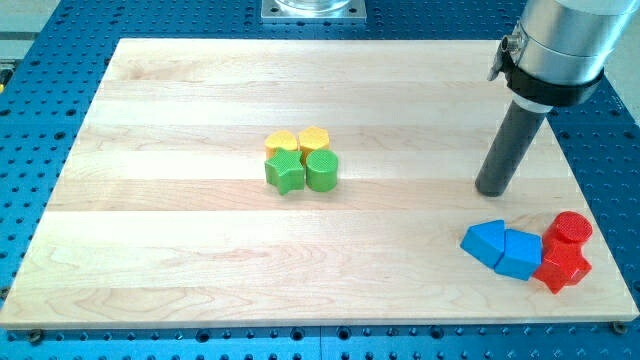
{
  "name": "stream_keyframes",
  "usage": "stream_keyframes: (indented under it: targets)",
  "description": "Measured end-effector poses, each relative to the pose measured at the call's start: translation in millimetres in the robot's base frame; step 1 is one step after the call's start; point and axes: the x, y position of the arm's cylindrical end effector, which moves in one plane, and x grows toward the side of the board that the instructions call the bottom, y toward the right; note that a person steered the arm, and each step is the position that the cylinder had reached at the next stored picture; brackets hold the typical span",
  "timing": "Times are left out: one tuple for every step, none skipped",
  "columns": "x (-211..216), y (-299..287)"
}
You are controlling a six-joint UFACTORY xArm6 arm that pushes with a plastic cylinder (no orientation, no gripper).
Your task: Push red circle into triangle
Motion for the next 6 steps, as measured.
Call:
stream_keyframes:
  targets:
    - [-7,55]
    - [-15,131]
    - [-7,145]
    - [59,135]
    - [72,92]
    - [61,57]
